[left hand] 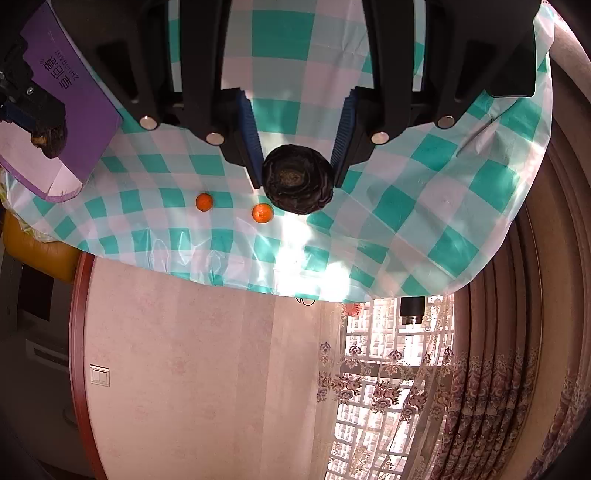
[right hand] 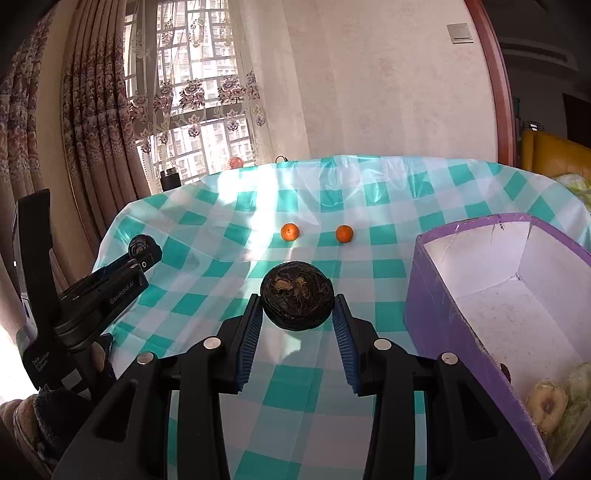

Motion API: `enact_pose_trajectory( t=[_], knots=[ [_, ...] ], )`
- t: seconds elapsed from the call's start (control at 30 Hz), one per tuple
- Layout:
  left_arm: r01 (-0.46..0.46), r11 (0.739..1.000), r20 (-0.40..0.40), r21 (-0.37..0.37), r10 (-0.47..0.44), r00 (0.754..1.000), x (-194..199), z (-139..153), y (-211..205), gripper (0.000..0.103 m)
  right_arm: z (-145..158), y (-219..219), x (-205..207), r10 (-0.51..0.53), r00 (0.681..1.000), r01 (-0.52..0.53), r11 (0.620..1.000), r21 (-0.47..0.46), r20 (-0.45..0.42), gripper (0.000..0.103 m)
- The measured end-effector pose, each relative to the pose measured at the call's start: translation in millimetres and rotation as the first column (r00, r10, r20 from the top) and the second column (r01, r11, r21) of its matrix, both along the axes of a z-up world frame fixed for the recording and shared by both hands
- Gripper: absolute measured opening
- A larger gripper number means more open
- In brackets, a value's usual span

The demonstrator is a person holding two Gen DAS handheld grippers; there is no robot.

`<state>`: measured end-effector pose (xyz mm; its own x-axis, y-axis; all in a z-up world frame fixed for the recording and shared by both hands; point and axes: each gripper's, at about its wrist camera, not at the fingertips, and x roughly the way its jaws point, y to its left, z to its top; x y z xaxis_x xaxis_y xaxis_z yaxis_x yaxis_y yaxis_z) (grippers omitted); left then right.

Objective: Organize fruits
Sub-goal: 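Carry both dark fruits over the purple box and open both tools to drop them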

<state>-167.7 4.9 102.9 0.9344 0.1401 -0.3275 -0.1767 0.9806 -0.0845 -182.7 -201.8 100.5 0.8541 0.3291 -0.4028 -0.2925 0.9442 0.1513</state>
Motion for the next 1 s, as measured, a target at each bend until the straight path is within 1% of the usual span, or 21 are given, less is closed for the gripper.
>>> enact_pose_trajectory(
  t=[0.13,0.2,0.3,0.47,0.57,0.7,0.83,0.93,1.0],
  knots=[
    [0.093,0.996,-0.043,-0.013,-0.094,0.995,0,3,-21,0.037,3,-23,-11,-0.044,0.999,0.044,0.999,-0.01,0.018,0.04],
    [0.133,0.991,-0.04,0.02,-0.132,0.99,-4,6,-35,0.037,2,-36,-14,-0.071,0.997,0.071,0.997,-0.003,0.014,0.04],
    [0.169,0.984,-0.026,0.06,-0.167,0.986,-10,8,-52,0.037,1,-56,-19,-0.111,0.994,0.111,0.994,0.014,0.013,0.04],
    [0.225,0.972,-0.03,0.067,-0.224,0.974,-15,13,-71,0.037,1,-87,-29,-0.176,0.984,0.175,0.984,0.039,0.026,0.04],
    [0.259,0.961,-0.023,0.093,-0.258,0.966,-19,17,-86,0.037,2,-103,-33,-0.212,0.977,0.21,0.976,0.051,0.031,0.04],
    [0.322,0.94,-0.02,0.116,-0.321,0.947,-22,23,-109,0.037,2,-122,-38,-0.257,0.966,0.255,0.965,0.065,0.033,0.04],
    [0.387,0.911,-0.02,0.141,-0.388,0.921,-21,29,-137,0.037,0,-141,-41,-0.303,0.953,0.3,0.95,0.082,0.025,0.04],
    [0.455,0.878,-0.045,0.15,-0.453,0.89,-16,28,-161,0.037,-3,-154,-42,-0.336,0.942,0.334,0.939,0.087,0.012,0.04],
    [0.493,0.857,-0.059,0.149,-0.49,0.87,-11,27,-180,0.037,-4,-159,-42,-0.363,0.932,0.362,0.93,0.068,0.008,0.04]
  ],
)
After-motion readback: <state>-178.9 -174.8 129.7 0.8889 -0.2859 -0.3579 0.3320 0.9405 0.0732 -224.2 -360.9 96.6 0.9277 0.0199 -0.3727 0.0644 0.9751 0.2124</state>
